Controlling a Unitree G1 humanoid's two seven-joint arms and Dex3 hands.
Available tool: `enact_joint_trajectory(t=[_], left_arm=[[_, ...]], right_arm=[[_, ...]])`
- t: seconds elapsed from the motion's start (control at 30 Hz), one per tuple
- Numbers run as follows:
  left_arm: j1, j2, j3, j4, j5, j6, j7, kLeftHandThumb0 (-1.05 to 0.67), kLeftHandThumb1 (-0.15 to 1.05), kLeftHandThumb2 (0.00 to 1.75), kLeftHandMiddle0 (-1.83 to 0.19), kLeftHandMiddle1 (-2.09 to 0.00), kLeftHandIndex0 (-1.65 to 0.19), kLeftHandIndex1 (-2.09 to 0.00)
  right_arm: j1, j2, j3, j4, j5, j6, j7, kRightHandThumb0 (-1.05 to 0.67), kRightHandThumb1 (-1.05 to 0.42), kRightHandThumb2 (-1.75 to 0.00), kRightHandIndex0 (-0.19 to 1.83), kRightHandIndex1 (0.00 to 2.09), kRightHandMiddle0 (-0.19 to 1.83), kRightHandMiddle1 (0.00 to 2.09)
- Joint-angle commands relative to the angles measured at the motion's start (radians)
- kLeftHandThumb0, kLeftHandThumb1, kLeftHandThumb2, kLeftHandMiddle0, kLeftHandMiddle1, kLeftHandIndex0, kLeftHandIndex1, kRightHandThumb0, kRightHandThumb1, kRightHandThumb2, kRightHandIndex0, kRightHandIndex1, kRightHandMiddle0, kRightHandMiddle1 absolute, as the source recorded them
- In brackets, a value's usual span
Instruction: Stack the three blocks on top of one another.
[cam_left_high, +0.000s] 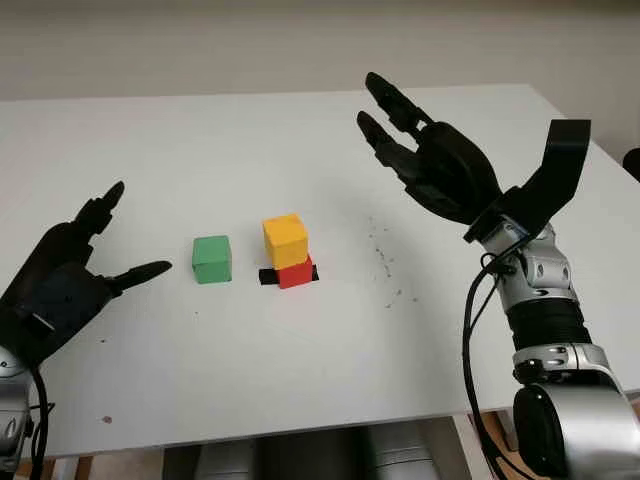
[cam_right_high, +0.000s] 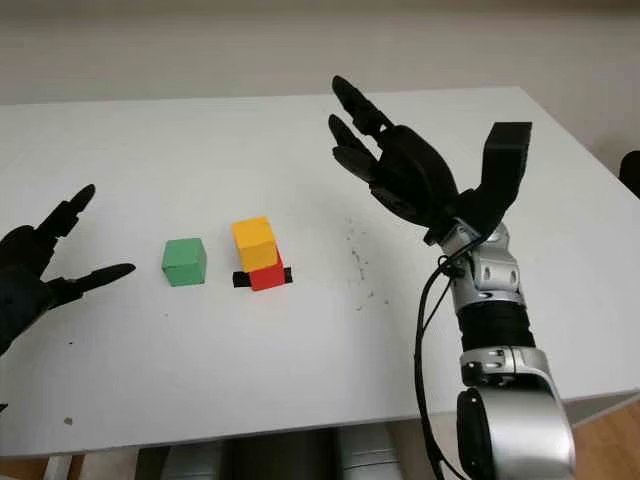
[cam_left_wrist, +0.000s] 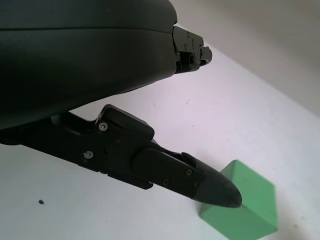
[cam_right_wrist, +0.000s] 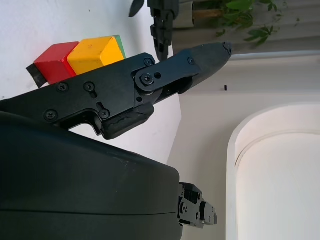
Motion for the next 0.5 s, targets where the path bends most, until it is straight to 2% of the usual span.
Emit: enact_joint_trajectory(t=[0.0, 0.23, 0.47], left_arm=[[-0.049, 0.017, -0.029, 0.055, 0.006, -0.011, -0.013, -0.91, 0.93, 0.04, 0.19, 0.0, -0.05, -0.07], [-0.149, 0.01, -0.098, 0.243, 0.0, -0.085, -0.038, -0.9, 0.89, 0.04, 0.19, 0.0, -0.06, -0.06], [-0.187, -0.018, -0.126, 0.31, -0.045, -0.12, -0.071, -0.89, 0.87, 0.04, 0.19, 0.0, -0.01, -0.04]], right_arm=[[-0.002, -0.008, -0.012, 0.002, 0.012, -0.002, -0.004, -0.77, -0.99, -0.06, -0.19, 0.0, -0.14, 0.05], [0.003, -0.011, -0.017, 0.002, 0.009, -0.005, -0.016, -0.73, -0.98, -0.05, -0.19, 0.0, -0.14, 0.05], [0.001, -0.011, -0.017, 0.004, 0.004, -0.015, -0.03, -0.76, -0.98, -0.05, -0.19, 0.0, -0.13, 0.05]])
